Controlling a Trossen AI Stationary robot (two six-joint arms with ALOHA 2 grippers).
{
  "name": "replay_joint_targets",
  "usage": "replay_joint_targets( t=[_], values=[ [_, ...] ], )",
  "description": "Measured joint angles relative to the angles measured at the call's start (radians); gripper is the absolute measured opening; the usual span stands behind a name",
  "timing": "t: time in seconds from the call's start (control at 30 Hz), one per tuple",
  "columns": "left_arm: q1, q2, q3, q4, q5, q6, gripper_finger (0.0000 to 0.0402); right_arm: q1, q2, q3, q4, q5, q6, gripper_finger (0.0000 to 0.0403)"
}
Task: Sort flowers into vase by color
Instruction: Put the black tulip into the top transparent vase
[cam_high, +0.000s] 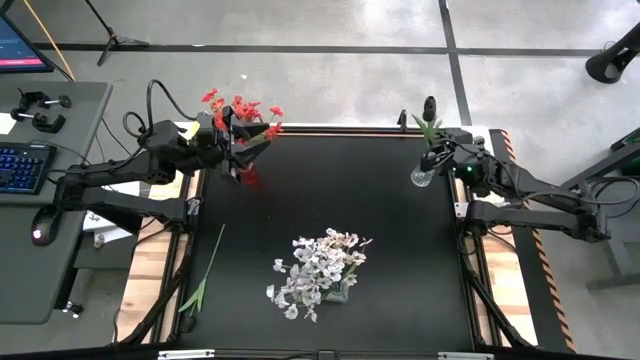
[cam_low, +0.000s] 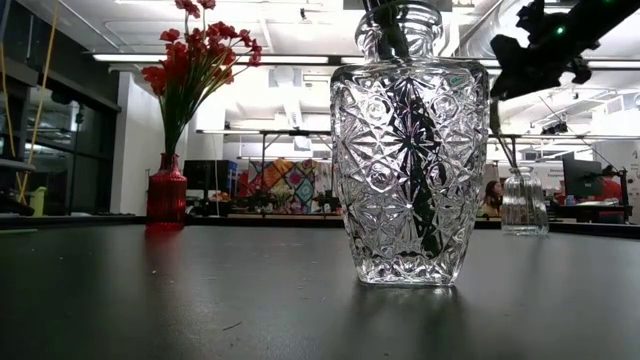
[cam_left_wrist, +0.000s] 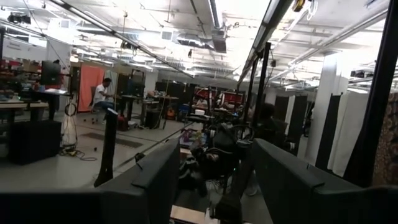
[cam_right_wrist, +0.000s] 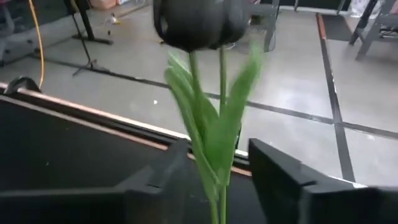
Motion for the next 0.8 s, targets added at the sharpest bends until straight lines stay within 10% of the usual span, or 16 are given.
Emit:
replay_joint_targets(
  t=[0.3,0.6,0.8],
  values=[
    [0.0,0.001,0.026,-0.098,0.017,-0.057,0.0188,0.0,0.0,0.147,-0.177,-0.09,-0.004,0.0249],
    [-0.147,0.197,0.274,-1.286,0.219,-0.1,0.0188,0.0,0.0,0.256,-0.172,-0.106,-0.034,0.0252],
    [-0.409,0.329,0.211,-1.744,0.182,0.046,0.0188,0.0,0.002,0.25,-0.182,-0.108,-0.029,0.0252]
  ],
)
